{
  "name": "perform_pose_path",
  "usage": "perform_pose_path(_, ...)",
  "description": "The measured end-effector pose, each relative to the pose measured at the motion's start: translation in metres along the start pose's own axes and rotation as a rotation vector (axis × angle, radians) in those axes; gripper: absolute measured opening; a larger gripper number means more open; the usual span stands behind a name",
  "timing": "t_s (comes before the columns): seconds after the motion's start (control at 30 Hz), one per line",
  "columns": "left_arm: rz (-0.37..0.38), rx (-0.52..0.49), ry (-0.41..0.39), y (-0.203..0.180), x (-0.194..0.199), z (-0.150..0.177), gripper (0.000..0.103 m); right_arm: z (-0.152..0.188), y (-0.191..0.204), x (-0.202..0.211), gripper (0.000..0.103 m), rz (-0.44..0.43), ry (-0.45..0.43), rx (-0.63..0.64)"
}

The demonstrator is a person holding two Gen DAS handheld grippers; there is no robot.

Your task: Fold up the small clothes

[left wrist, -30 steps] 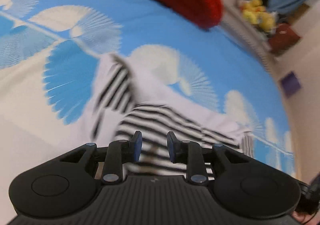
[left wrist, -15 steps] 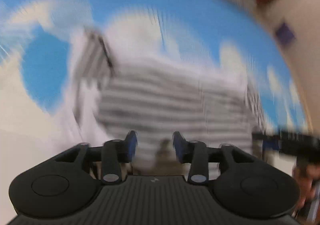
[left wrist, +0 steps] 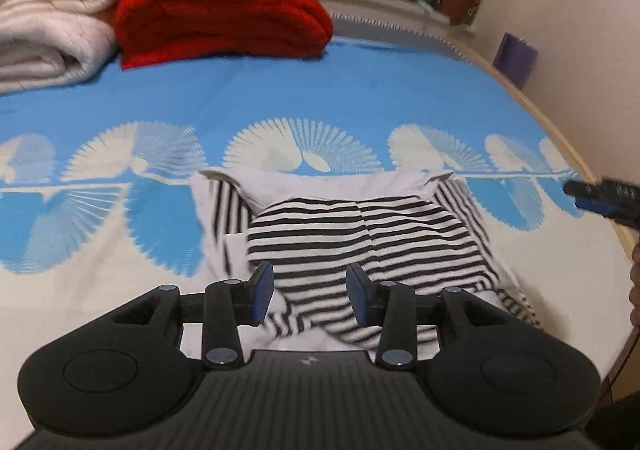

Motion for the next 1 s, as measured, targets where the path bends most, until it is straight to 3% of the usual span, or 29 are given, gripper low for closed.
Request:
perform_pose_path(0.1, -0.005, 0.003, -0.037, -0.001, 0.047, 0.026, 0.045, 0.016, -0.021, 0.052, 0.05, -0.048, -0.026, 0.022)
perform_pose_path(0.2, -0.017, 0.056, -0.053, -0.004, 0.08, 0.077, 0.045, 0.046, -0.05, 0.086, 0.051, -0.061, -0.012, 0.012)
perform_pose_path(0.37, 0.049, 0.256, 0.065, -0.008, 0.067, 0.173, 0.046, 0.112, -0.105, 0.101, 0.051, -0.006, 0.106, -0.069)
perform_pose_path(0.43, 0.041, 0.302, 0.106, -0.01, 0.052, 0.207, 0.054, 0.14, -0.123, 0.094, 0.051, 0.015, 0.154, -0.082)
perform_pose_path(0.5, 0.003, 0.328, 0.183, -0.01, 0.038, 0.233, 0.055, 0.166, -0.14, 0.082, 0.051, 0.084, 0.243, -0.127)
perform_pose_path(0.57, 0.005, 0.401, 0.252, -0.003, 0.029, 0.247, 0.056, 0.182, -0.151, 0.075, 0.051, 0.084, 0.311, -0.201)
perform_pose_path(0.63, 0.052, 0.444, 0.247, 0.001, 0.028, 0.251, 0.059, 0.19, -0.154, 0.069, 0.052, 0.1, 0.346, -0.197)
perform_pose_path(0.77, -0.006, 0.413, 0.31, 0.004, 0.02, 0.265, 0.059, 0.208, -0.153, 0.063, 0.058, 0.125, 0.401, -0.13)
perform_pose_path(0.9, -0.003, 0.429, 0.333, 0.005, 0.012, 0.273, 0.059, 0.221, -0.15, 0.061, 0.058, 0.138, 0.424, -0.107)
perform_pose_path(0.97, -0.012, 0.421, 0.328, 0.005, 0.008, 0.274, 0.047, 0.221, -0.152, 0.059, 0.054, 0.142, 0.408, -0.094)
perform_pose_path(1.0, -0.013, 0.411, 0.322, 0.004, 0.008, 0.274, 0.023, 0.222, -0.152, 0.059, 0.048, 0.146, 0.399, -0.093)
Point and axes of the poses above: each gripper's, at about its wrist camera, not at the fingertips, and x roughly against the way its jaws point, y to its left, z to its underside, the point moved 6 cm from there along -x, roughly the way its jaws point, and after that the axes turned 10 degrees about -x, right-handed, at the moved point
